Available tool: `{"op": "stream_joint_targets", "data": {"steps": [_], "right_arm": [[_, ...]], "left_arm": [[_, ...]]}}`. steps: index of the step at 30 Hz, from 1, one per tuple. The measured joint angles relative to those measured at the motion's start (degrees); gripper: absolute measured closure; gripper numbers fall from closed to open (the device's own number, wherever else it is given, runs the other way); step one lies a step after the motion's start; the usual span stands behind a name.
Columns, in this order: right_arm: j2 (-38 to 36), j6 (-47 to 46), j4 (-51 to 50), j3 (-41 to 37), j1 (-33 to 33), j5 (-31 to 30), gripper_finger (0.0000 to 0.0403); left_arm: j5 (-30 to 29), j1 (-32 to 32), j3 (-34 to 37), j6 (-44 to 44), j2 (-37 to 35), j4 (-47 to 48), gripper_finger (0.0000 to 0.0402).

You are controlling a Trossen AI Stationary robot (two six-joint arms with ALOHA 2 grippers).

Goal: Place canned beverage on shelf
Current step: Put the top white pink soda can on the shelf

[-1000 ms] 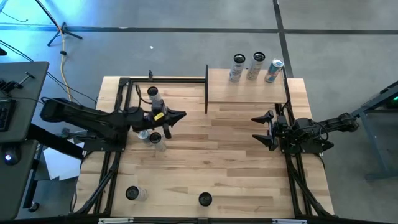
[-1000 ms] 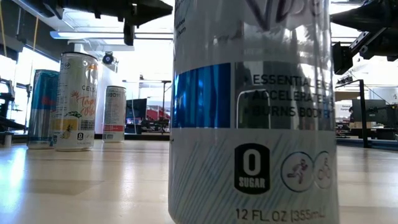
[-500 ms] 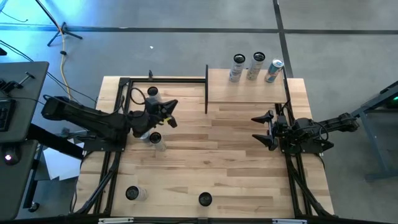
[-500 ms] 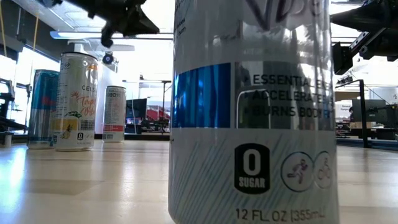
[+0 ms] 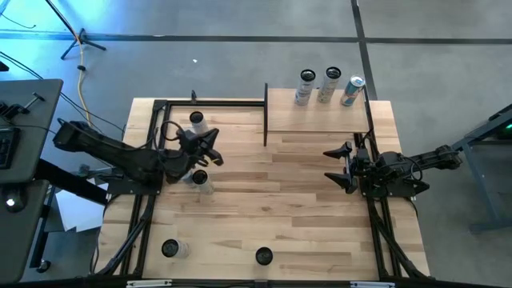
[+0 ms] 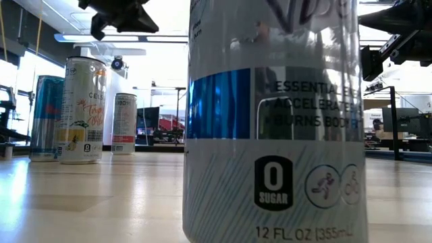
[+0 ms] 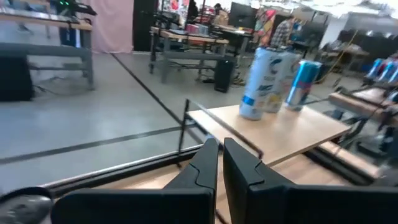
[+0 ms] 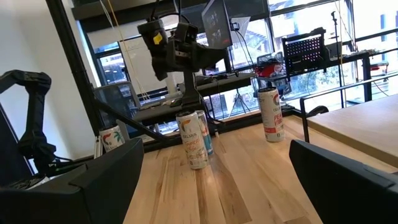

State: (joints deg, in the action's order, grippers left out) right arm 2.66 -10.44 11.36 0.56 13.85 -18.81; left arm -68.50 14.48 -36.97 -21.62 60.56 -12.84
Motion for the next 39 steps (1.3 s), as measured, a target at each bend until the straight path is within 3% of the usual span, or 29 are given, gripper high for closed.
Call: {"op": "stream_joint_targets", "data": {"steps": [5,12,16,23,30,33,39], "right_arm": [[0.0,0.0,0.0,0.0,0.0,0.0,0.0014],[0.0,0.0,0.0,0.0,0.0,0.3,0.0014],[0.0,0.0,0.0,0.0,0.0,0.3,0.0014],[0.0,0.0,0.0,0.0,0.0,0.2,0.0014],[0.0,0.0,0.0,0.0,0.0,0.2,0.0014],[0.0,0.0,0.0,0.0,0.0,0.2,0.0014],[0.0,0.0,0.0,0.0,0.0,-0.1,0.0014]], "left_arm": [[1.2,-0.6,0.0,4.1,-1.1,0.0,0.0399],[8.9,-0.4,0.0,7.1,-1.8,0.2,0.0399],[9.4,-0.4,0.0,8.2,-1.8,-0.1,0.0399],[11.3,0.2,0.0,-1.6,-1.8,0.7,0.0399],[14.1,0.2,0.0,-2.3,-2.5,1.7,0.0399],[16.4,-0.8,-2.6,-2.3,-2.5,6.1,0.0399],[22.7,-4.4,-14.4,-4.6,-0.8,25.3,0.0399]]}}
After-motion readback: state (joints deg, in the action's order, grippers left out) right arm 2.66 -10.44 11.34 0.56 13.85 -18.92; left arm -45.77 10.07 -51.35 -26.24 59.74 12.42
